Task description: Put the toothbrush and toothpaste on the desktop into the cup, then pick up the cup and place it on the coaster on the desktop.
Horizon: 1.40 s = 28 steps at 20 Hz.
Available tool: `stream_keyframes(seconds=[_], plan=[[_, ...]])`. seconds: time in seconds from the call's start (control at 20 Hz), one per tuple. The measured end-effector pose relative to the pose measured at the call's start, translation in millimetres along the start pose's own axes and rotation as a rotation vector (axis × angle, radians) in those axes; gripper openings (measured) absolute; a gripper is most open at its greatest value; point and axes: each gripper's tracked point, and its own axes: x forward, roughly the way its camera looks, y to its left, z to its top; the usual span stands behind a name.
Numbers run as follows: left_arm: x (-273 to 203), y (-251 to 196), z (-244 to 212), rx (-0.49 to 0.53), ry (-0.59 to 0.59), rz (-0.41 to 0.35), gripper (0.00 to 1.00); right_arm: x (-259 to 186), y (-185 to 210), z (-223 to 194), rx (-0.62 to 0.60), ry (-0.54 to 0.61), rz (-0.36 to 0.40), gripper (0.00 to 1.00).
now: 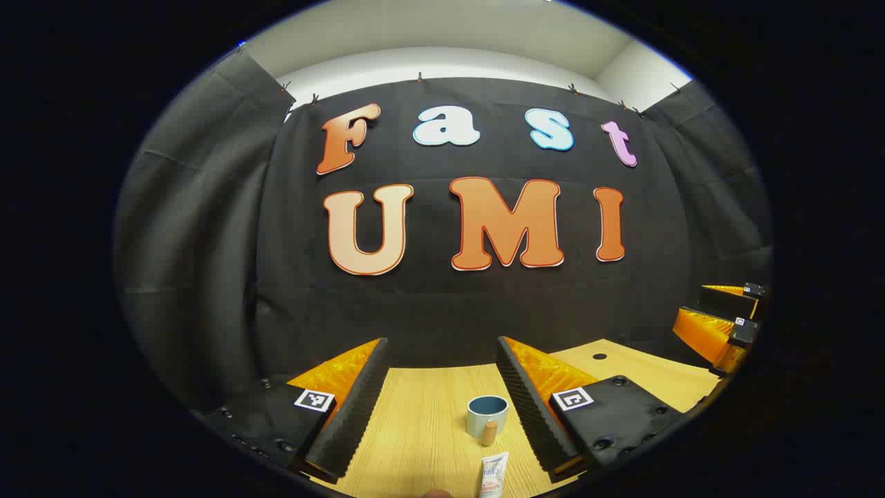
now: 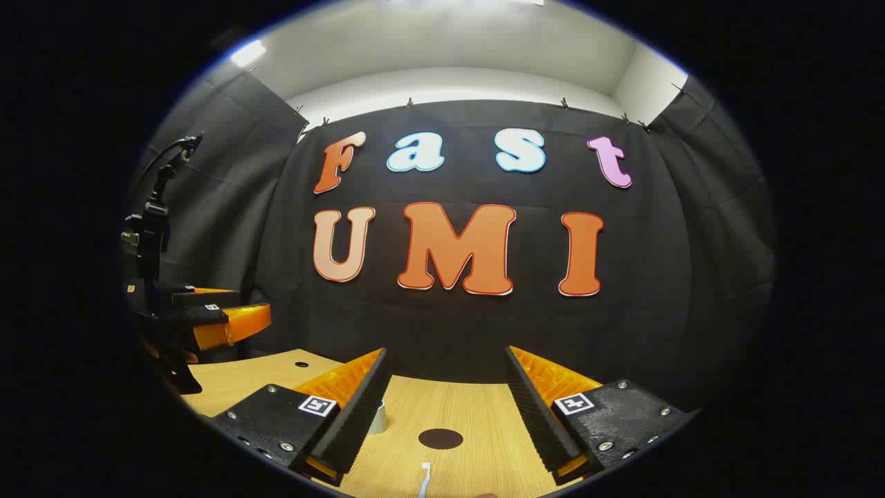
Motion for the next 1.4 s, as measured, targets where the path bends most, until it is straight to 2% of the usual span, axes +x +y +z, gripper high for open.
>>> stream_keyframes(seconds=[0.7, 0.85, 0.9, 0.95, 1.15, 1.4], plan=[[-3.6, -15.5, 0.8, -0.004, 0.010, -0.021, 0.98, -10.1, -7.0, -1.0, 0.015, 0.013, -0.012, 0.98], [-0.7, -16.8, -12.4, -0.009, 0.057, -0.028, 1.00, -11.7, -8.2, -7.3, 0.027, 0.038, -0.014, 0.98], [0.3, -18.3, -16.5, -0.002, 0.077, -0.034, 0.99, -12.8, -8.7, -11.4, 0.040, 0.050, -0.014, 0.95], [0.9, -18.4, -22.6, 0.010, 0.096, -0.035, 0.99, -12.3, -7.9, -15.1, 0.051, 0.065, -0.010, 0.98], [2.3, -26.3, -45.7, 0.017, 0.165, -0.058, 0.99, -12.6, -7.9, -34.0, 0.080, 0.130, 0.002, 0.99], [7.8, -35.7, -84.8, 0.037, 0.295, -0.077, 0.99, -15.7, 0.3, -74.5, 0.126, 0.255, 0.033, 0.99]])
